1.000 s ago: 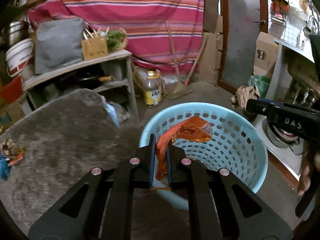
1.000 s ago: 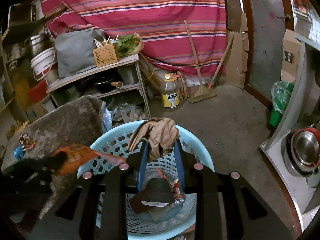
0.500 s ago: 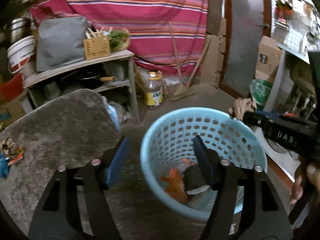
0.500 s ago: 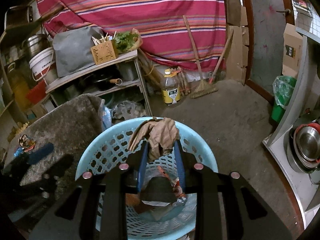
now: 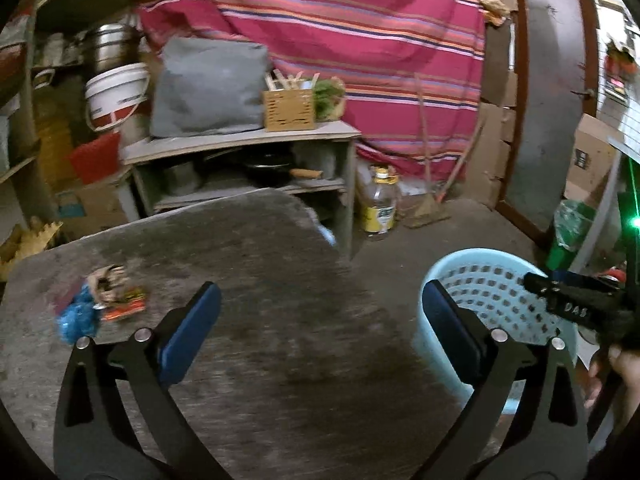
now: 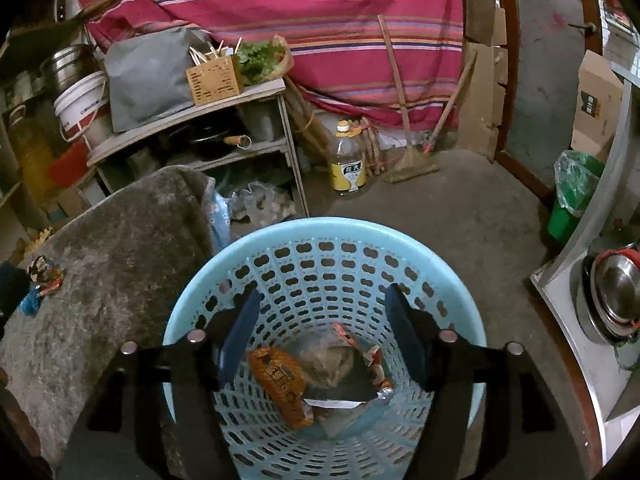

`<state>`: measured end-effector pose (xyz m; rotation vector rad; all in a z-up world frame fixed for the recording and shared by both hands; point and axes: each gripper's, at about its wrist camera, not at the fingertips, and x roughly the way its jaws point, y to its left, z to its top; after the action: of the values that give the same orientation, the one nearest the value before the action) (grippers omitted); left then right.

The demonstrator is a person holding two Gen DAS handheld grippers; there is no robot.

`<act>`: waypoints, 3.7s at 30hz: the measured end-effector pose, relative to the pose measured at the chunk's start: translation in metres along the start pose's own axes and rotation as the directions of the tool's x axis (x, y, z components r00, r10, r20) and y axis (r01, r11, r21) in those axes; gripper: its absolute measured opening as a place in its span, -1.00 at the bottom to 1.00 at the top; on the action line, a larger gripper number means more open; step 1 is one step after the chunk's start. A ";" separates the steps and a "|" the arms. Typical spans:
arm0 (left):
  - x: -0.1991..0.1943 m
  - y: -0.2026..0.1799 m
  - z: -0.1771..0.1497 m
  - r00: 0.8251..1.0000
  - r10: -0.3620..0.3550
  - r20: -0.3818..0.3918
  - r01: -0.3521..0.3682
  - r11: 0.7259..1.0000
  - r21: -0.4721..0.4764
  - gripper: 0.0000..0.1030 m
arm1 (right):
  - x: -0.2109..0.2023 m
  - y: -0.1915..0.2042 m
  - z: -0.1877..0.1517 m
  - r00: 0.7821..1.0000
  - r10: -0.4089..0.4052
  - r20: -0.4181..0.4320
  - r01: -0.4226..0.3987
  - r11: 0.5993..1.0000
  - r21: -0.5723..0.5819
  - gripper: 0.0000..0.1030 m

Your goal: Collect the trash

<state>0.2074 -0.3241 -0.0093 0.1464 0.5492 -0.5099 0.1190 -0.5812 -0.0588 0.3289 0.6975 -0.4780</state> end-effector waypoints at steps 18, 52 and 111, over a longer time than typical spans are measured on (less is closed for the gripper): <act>-0.014 0.197 -0.025 0.972 0.233 -0.017 -0.233 0.962 -0.141 0.89 | 0.020 0.120 0.003 0.990 0.142 -0.025 -0.143 0.989 -0.044 0.91; 0.060 0.321 -0.052 0.926 0.320 -0.199 -0.348 0.929 -0.126 0.89 | 0.056 0.254 -0.003 0.986 0.153 -0.067 -0.164 0.963 -0.215 0.92; 0.061 0.394 -0.071 0.900 0.315 -0.300 -0.401 0.869 -0.291 0.86 | 0.056 0.368 -0.034 0.973 0.220 -0.063 -0.228 0.907 -0.354 0.92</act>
<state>0.4163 0.0099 -0.1024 -0.0283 0.8243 -0.0196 0.3305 -0.2733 -0.0735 0.0657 0.7426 -0.1206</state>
